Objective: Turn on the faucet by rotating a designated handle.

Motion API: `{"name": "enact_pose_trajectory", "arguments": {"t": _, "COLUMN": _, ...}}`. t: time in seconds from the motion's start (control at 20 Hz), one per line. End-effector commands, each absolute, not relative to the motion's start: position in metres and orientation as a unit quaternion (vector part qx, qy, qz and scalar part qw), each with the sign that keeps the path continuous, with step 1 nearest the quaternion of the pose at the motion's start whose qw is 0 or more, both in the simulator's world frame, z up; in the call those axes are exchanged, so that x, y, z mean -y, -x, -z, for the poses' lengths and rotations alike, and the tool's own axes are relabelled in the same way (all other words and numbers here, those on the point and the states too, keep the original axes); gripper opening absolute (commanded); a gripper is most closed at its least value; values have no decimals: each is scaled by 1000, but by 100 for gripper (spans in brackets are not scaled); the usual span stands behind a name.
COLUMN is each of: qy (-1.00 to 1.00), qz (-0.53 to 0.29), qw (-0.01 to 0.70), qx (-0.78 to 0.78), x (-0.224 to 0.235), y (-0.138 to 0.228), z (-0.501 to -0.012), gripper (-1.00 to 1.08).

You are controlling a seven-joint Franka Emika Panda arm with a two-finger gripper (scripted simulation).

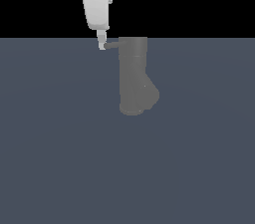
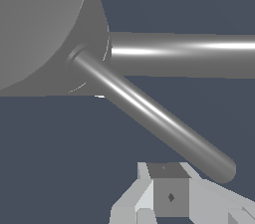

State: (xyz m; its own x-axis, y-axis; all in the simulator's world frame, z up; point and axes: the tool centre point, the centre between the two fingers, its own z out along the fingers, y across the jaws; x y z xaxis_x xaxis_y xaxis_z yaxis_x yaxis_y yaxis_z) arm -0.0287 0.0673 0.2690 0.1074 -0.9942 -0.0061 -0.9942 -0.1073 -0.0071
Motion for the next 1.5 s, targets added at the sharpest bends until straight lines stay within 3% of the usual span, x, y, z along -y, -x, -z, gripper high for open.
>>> {"name": "enact_pose_trajectory", "arguments": {"t": 0.0, "qy": 736, "qz": 0, "qw": 1, "qx": -677, "x": -45, "y": 36, "z": -270, "gripper": -100}}
{"name": "enact_pose_trajectory", "arguments": {"t": 0.5, "qy": 735, "qz": 0, "qw": 0, "qx": -678, "x": -13, "y": 60, "z": -270, "gripper": -100}}
{"name": "enact_pose_trajectory", "arguments": {"t": 0.6, "qy": 743, "qz": 0, "qw": 2, "qx": -670, "x": -30, "y": 56, "z": -269, "gripper": -100}}
{"name": "enact_pose_trajectory", "arguments": {"t": 1.45, "qy": 735, "qz": 0, "qw": 0, "qx": -678, "x": 85, "y": 45, "z": -270, "gripper": -100}}
